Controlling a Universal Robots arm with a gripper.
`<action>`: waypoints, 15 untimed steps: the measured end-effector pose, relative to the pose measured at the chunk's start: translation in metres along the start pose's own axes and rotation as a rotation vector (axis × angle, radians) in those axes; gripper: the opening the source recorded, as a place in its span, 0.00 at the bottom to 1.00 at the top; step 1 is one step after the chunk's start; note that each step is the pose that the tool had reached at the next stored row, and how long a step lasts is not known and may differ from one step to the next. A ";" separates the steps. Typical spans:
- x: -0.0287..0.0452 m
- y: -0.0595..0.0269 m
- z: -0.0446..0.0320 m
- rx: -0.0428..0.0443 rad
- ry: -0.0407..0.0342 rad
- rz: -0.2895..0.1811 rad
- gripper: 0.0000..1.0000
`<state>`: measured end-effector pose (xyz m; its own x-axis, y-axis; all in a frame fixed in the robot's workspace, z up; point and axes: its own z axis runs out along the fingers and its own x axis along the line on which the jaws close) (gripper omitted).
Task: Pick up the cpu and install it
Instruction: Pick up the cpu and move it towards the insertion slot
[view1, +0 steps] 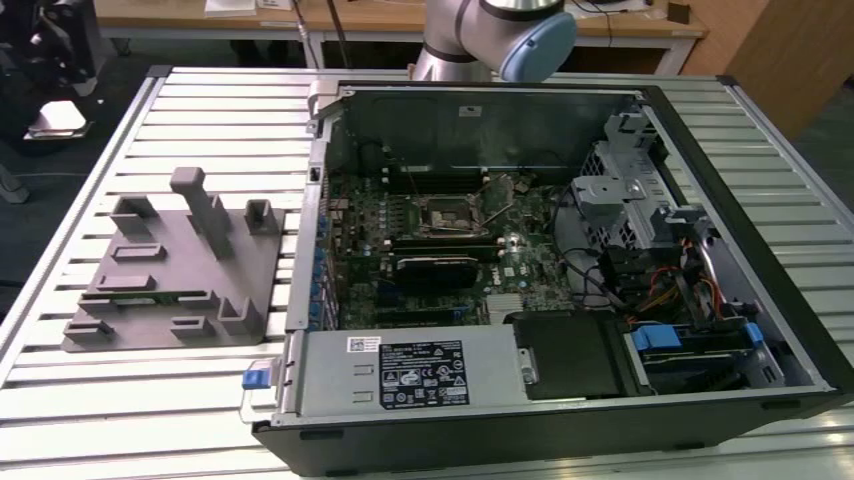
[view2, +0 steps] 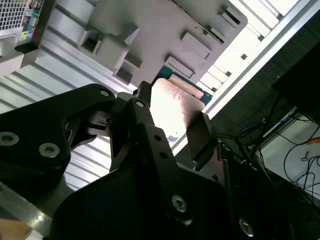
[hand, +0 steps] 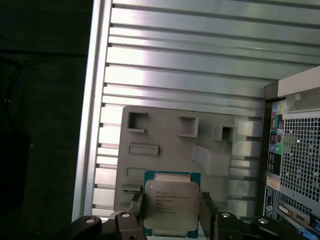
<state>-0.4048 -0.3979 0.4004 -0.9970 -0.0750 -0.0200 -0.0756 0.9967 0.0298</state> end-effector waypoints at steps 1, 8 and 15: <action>-0.0039 -0.0003 0.0000 0.0000 0.0002 0.000 0.53; -0.0297 -0.0022 0.0005 -0.0004 0.0000 0.000 0.53; -0.0541 -0.0041 0.0009 -0.0006 0.0000 0.000 0.53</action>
<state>-0.3506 -0.3979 0.4005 -0.9970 -0.0748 -0.0200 -0.0754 0.9967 0.0304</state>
